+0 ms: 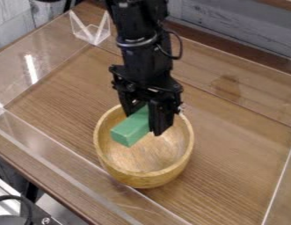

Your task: Remove the green block from inside the brown bowl and put it on the table

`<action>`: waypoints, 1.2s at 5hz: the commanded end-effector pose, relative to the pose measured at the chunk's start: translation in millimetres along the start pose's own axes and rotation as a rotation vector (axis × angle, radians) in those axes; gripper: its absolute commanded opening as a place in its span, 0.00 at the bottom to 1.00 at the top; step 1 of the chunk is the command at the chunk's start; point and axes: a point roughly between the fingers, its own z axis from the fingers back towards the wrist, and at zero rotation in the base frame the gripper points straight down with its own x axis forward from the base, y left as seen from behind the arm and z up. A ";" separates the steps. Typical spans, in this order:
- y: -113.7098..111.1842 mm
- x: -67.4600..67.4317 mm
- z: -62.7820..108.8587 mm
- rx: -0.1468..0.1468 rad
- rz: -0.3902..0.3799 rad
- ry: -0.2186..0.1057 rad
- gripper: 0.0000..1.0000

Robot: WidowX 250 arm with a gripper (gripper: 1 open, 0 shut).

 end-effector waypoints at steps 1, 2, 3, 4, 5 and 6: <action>1.5 8.8 19.7 0.003 -0.007 -0.082 0.00; 3.0 7.9 23.7 -0.003 -0.001 -0.095 0.00; 5.0 6.7 27.4 -0.007 0.006 -0.106 0.00; 6.7 5.7 29.0 -0.009 0.014 -0.116 0.00; 8.6 4.8 31.0 -0.013 0.024 -0.125 0.00; 10.1 3.9 33.0 -0.015 0.033 -0.134 0.00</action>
